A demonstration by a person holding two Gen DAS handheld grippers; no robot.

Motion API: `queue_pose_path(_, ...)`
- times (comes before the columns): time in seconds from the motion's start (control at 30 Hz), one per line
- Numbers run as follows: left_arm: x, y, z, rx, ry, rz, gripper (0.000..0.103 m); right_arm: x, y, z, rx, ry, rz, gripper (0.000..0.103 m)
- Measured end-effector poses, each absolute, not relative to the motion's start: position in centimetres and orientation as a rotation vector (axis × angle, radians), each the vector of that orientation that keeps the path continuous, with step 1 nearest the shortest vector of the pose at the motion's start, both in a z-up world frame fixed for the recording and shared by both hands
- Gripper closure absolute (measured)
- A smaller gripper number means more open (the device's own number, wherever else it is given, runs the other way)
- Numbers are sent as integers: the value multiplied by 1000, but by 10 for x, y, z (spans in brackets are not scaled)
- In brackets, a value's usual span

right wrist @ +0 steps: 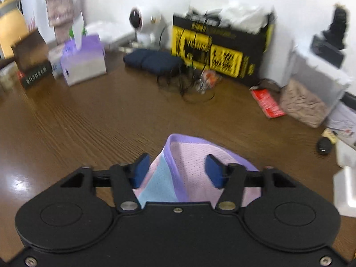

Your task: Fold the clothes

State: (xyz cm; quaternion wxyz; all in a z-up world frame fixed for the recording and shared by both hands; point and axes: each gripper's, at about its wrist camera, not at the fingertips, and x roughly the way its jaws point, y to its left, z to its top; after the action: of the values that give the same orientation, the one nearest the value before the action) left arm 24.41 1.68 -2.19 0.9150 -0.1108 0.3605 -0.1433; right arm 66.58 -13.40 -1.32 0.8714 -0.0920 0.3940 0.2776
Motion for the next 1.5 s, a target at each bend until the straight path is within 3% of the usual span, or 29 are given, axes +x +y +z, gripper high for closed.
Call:
queue_pose_path(0.03, 245, 13, -24, -199, 759, -299, 98, 669, -132, -17, -171, 843, 595, 93)
queue_pose_path(0.07, 243, 12, -25, -199, 761, -304, 98, 672, -132, -19, -152, 847, 600, 99)
queue_pose_path(0.3, 238, 12, -20, -198, 737, -297, 102, 682, -138, -24, 9, 770, 587, 99)
queue_pose_path(0.6, 235, 33, -20, -231, 696, -137, 102, 705, -119, -37, -60, 742, 486, 99)
queue_pose_path(0.67, 230, 34, -21, -224, 661, -97, 100, 702, -117, -35, -83, 739, 460, 94)
queue_pose_path(0.7, 229, 36, -21, -220, 653, -82, 96, 700, -117, -31, -98, 756, 440, 79)
queue_pose_path(0.73, 222, 40, -18, -226, 649, -56, 85, 698, -118, -28, -106, 764, 430, 64)
queue_pose_path(0.77, 215, 44, -15, -233, 645, -30, 76, 692, -122, -20, -108, 756, 423, 56)
queue_pose_path(0.8, 208, 47, -12, -243, 623, -28, 61, 682, -130, -5, -111, 739, 413, 39)
queue_pose_path(0.83, 201, 49, -8, -253, 600, -30, 59, 674, -136, 7, -112, 720, 407, 32)
queue_pose_path(1.03, 184, 10, 30, -136, 469, -242, 59, 602, -184, 84, -130, 620, 381, 27)
queue_pose_path(1.17, 181, -35, 30, -1, 480, -368, 59, 557, -221, 110, -158, 608, 376, 23)
queue_pose_path(1.3, 177, -82, 15, 133, 533, -465, 59, 533, -252, 102, -180, 653, 349, 23)
queue_pose_path(1.5, 185, -118, -11, 247, 584, -392, 59, 524, -286, 33, -165, 760, 238, 24)
